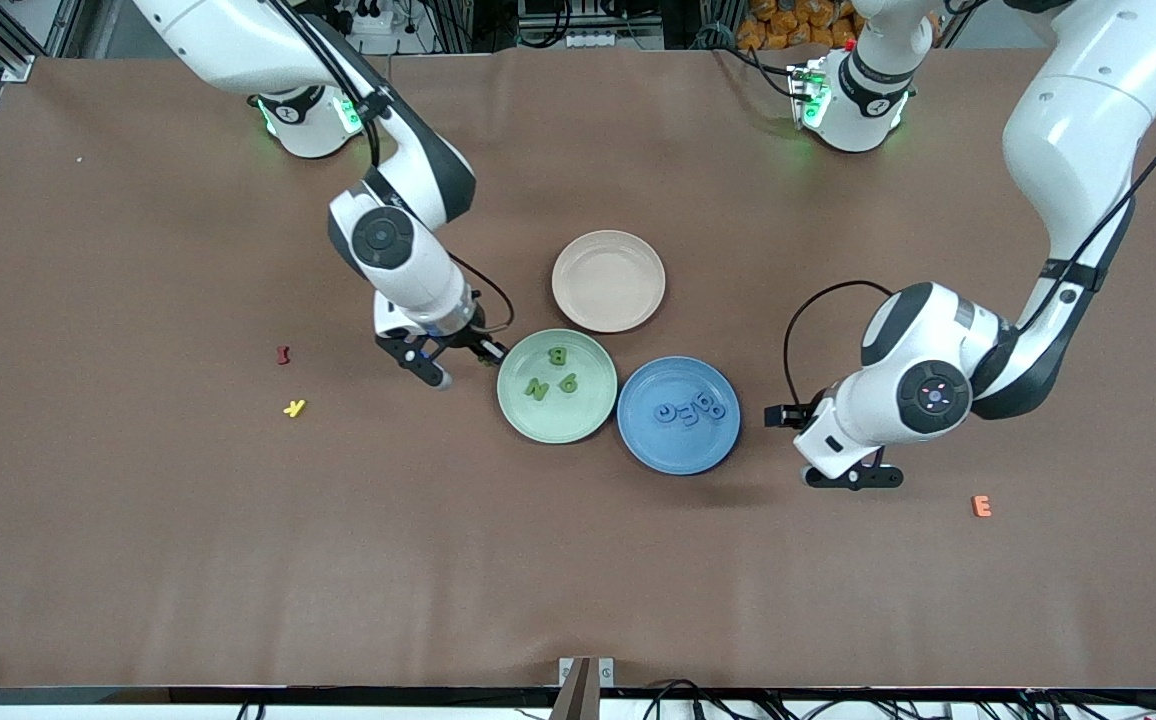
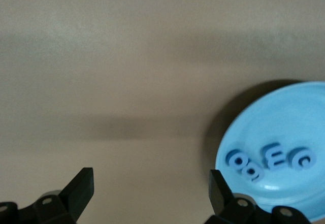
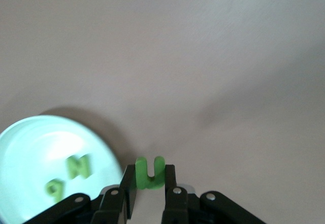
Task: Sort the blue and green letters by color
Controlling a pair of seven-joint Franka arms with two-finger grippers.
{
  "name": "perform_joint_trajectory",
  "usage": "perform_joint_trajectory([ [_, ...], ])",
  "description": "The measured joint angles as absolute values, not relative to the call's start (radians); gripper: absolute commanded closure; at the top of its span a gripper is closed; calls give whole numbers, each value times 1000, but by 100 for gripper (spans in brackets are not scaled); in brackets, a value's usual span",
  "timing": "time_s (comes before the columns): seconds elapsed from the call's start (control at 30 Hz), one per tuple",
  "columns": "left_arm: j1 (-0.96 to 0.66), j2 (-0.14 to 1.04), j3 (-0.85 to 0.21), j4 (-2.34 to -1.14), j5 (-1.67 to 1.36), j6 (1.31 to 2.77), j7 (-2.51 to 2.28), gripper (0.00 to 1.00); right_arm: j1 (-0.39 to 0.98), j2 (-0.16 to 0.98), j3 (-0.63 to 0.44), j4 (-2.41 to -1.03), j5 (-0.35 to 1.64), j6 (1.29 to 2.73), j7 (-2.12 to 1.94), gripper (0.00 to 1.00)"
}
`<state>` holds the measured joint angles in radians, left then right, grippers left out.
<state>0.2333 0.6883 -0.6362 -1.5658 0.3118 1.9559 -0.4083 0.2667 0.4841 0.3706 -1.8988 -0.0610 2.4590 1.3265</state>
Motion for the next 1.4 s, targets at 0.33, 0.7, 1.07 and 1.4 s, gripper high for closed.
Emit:
perform_joint_trajectory([
  [0.33, 134, 471, -391, -1683, 129, 1946, -128, 0, 335, 622, 366, -1710, -89, 2412, 1463, 52],
  [0.7, 83, 273, -207, -1813, 64, 1904, 66, 0, 345, 660, 357, -1656, -131, 2389, 1484, 0],
  [1.07, 66, 84, -77, -1826, 12, 1808, 220, 0, 307, 656, 349, -1644, -175, 2343, 1432, 0],
  [1.4, 66, -62, -67, -1794, 9, 1775, 198, 0, 153, 611, 295, -1686, -179, 2309, 1095, 0],
])
